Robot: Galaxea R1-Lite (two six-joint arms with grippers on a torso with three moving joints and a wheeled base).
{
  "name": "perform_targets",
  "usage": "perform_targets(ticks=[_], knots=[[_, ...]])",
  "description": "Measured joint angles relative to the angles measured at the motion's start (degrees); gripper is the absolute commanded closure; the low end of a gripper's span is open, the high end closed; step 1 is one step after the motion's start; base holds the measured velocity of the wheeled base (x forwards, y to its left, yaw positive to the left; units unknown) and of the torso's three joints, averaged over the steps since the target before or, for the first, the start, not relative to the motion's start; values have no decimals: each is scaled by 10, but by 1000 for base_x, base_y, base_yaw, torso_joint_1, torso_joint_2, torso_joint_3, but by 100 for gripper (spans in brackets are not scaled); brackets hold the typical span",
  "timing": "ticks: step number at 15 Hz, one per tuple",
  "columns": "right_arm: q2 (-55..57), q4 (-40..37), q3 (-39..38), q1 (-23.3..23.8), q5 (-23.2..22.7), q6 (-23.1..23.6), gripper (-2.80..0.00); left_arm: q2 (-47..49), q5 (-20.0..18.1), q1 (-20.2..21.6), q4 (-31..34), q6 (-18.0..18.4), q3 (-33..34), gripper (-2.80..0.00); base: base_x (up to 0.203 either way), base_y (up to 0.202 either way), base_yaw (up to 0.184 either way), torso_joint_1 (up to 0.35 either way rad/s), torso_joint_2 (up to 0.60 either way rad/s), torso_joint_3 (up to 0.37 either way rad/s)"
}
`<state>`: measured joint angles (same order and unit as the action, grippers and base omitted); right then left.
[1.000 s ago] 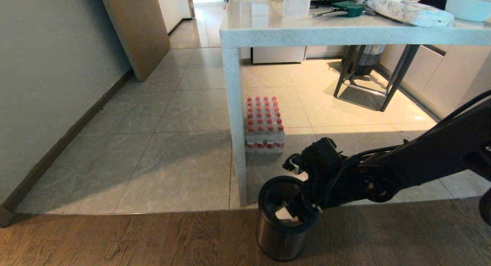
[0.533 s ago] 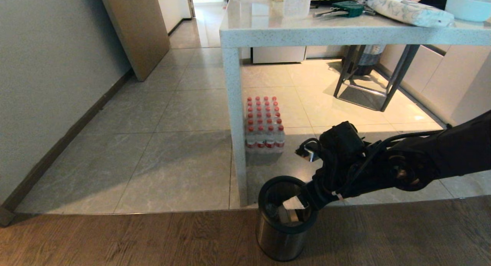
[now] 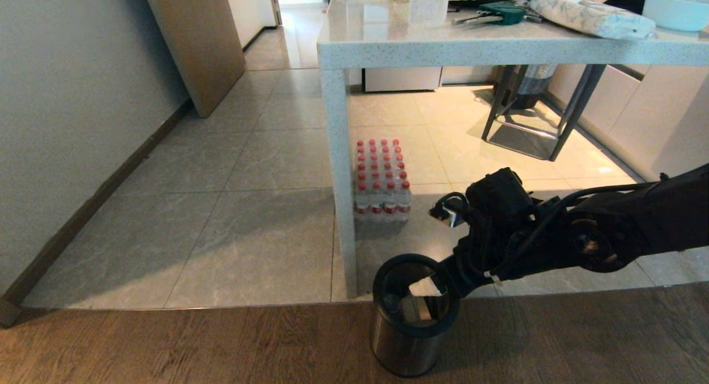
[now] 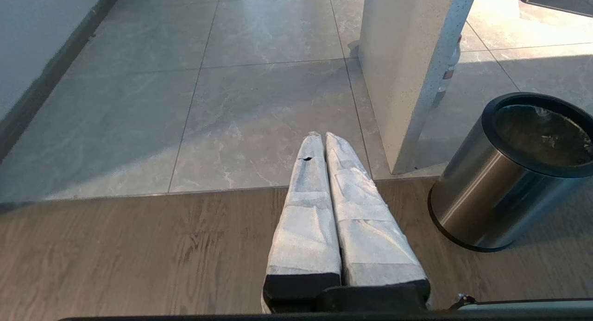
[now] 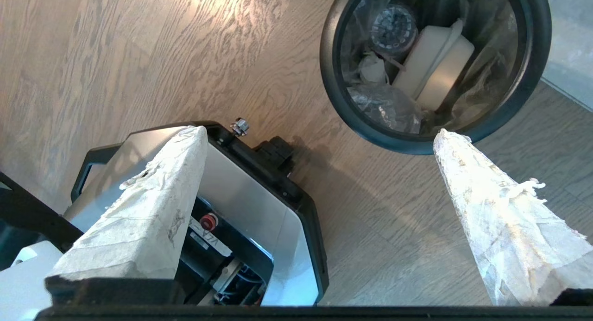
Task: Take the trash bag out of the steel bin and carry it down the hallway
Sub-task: Place the outer trash can on the ground
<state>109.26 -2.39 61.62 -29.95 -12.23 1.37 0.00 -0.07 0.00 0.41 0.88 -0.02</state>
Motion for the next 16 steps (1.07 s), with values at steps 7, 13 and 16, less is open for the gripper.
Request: perform_targets(ticks=[7,13,16], knots=[[5,5,-4,0,1,1,-280,0,1,0,0,-1,-1,0,0,0,0,2,2,-116],[19,8,2,-1,3,7,-280,0,1,0,-2,-5,0,0,0,0,0,3,4,-197],[21,8,2,-1,2,7,-280,0,1,0,-2,-5,0,0,0,0,0,2,5,-193]])
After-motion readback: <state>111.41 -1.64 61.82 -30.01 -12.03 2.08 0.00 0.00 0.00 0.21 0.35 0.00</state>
